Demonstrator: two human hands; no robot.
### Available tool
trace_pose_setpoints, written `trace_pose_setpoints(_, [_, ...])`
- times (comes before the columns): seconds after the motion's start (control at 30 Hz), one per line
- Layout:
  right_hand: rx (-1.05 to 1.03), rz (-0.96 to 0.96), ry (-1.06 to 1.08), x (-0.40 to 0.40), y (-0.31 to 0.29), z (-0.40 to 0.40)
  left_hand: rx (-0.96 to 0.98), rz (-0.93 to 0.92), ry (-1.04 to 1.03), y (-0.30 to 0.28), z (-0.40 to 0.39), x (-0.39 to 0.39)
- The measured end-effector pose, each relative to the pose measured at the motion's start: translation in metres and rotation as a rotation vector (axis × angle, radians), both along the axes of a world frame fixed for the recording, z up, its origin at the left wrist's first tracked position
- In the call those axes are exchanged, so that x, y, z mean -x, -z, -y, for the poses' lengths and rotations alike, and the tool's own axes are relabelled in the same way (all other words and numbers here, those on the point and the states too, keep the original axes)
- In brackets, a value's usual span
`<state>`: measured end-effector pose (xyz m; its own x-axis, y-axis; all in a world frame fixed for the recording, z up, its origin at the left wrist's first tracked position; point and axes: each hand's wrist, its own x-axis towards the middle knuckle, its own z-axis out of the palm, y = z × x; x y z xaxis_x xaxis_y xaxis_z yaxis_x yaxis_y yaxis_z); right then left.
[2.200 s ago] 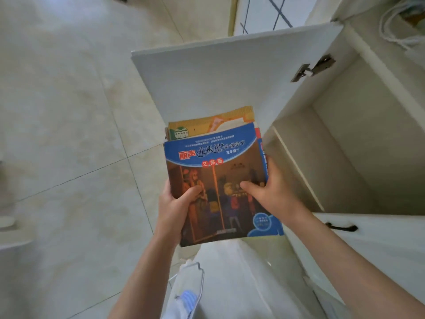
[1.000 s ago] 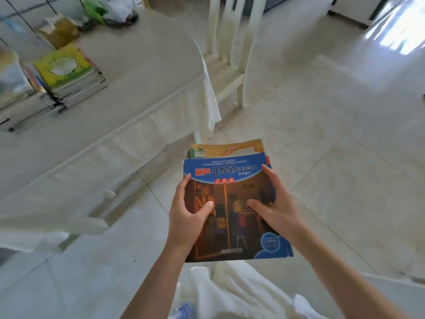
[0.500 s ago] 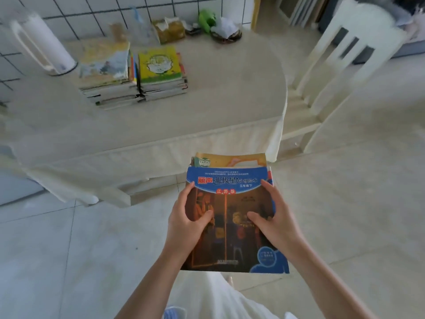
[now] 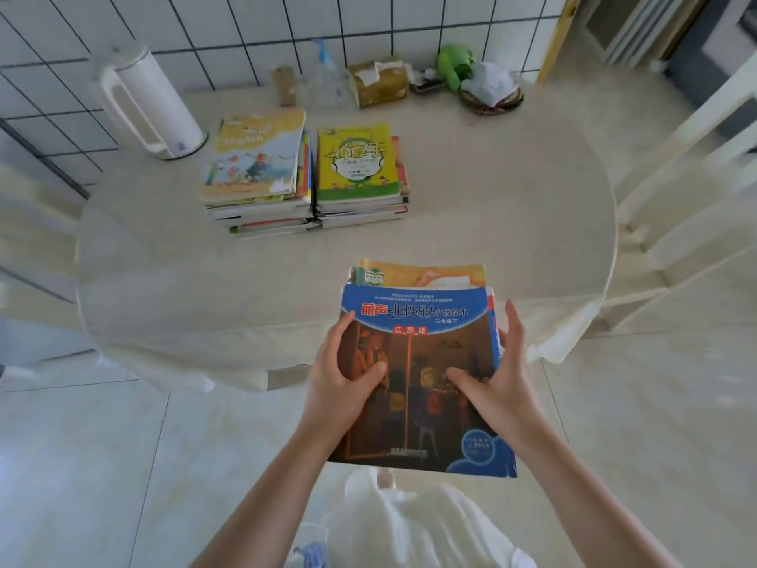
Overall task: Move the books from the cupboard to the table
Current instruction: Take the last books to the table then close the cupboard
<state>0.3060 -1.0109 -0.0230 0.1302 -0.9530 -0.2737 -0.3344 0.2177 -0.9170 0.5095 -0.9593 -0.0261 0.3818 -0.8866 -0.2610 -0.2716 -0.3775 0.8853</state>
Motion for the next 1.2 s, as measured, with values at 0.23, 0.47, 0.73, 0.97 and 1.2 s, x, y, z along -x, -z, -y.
trace_pose_setpoints(0.23, [-0.242,0.140,0.053,-0.015,-0.017,0.100,0.017,-0.003,-0.029,0.007,0.085,-0.017])
trace_pose_setpoints(0.47, [-0.391,0.128,-0.021,-0.022,-0.002,0.202,-0.025,0.016,-0.166,0.020,0.157,-0.014])
trace_pose_setpoints(0.73, [-0.557,0.121,-0.087,-0.034,-0.003,0.274,0.028,0.035,-0.273,0.014,0.197,-0.017])
trace_pose_setpoints(0.97, [-0.569,0.192,-0.181,-0.053,-0.009,0.303,0.030,-0.015,-0.265,0.003,0.218,-0.040])
trace_pose_setpoints(1.2, [-0.287,0.169,-0.260,-0.077,-0.007,0.302,-0.091,-0.211,-0.238,0.005,0.238,-0.086])
